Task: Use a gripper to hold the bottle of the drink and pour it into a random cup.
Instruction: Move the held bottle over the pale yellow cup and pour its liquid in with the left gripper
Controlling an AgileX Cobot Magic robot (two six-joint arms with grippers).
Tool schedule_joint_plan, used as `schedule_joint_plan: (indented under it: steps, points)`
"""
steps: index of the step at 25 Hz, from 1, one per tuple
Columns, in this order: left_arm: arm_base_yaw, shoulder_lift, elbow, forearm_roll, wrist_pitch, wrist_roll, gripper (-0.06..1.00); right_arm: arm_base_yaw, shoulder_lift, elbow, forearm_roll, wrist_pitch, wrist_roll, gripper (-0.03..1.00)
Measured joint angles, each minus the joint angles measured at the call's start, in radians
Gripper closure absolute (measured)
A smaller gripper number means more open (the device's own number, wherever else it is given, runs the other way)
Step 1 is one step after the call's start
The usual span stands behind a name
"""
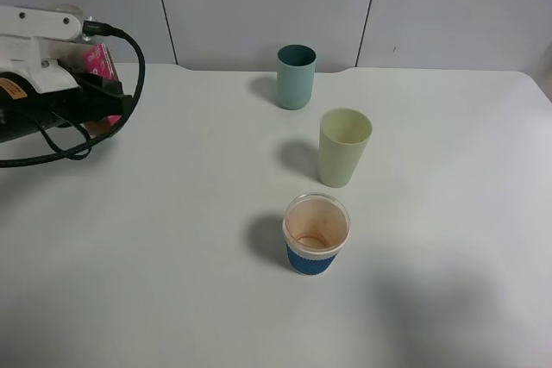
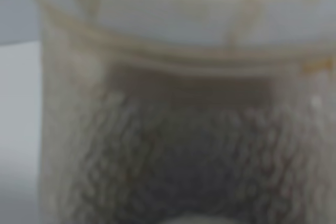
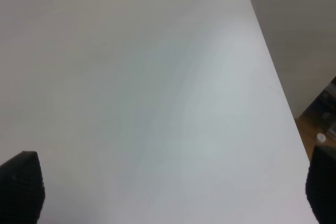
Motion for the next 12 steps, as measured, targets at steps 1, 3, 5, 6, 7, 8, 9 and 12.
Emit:
schedule_joint_plan:
  steps: [1, 3, 5, 6, 7, 8, 9, 12]
  points:
    - [-0.018, -0.007, -0.004, -0.060, 0.025, 0.049, 0.61, 0.000, 0.000, 0.000, 0.000, 0.000, 0.000, -0.02]
    - [-0.055, -0.016, -0.011, -0.174, 0.056, 0.153, 0.61, 0.000, 0.000, 0.000, 0.000, 0.000, 0.000, -0.02]
    - [-0.122, -0.018, -0.035, -0.365, 0.083, 0.349, 0.61, 0.000, 0.000, 0.000, 0.000, 0.000, 0.000, -0.02]
    - [-0.146, -0.018, -0.045, -0.435, 0.085, 0.405, 0.61, 0.000, 0.000, 0.000, 0.000, 0.000, 0.000, -0.02]
    - [-0.170, -0.018, -0.059, -0.506, 0.088, 0.473, 0.61, 0.000, 0.000, 0.000, 0.000, 0.000, 0.000, -0.02]
    - [-0.190, -0.018, -0.074, -0.567, 0.088, 0.540, 0.61, 0.000, 0.000, 0.000, 0.000, 0.000, 0.000, -0.02]
    - [-0.214, -0.018, -0.087, -0.642, 0.083, 0.597, 0.61, 0.000, 0.000, 0.000, 0.000, 0.000, 0.000, -0.02]
    - [-0.290, -0.018, -0.139, -0.854, 0.043, 0.821, 0.61, 0.000, 0.000, 0.000, 0.000, 0.000, 0.000, -0.02]
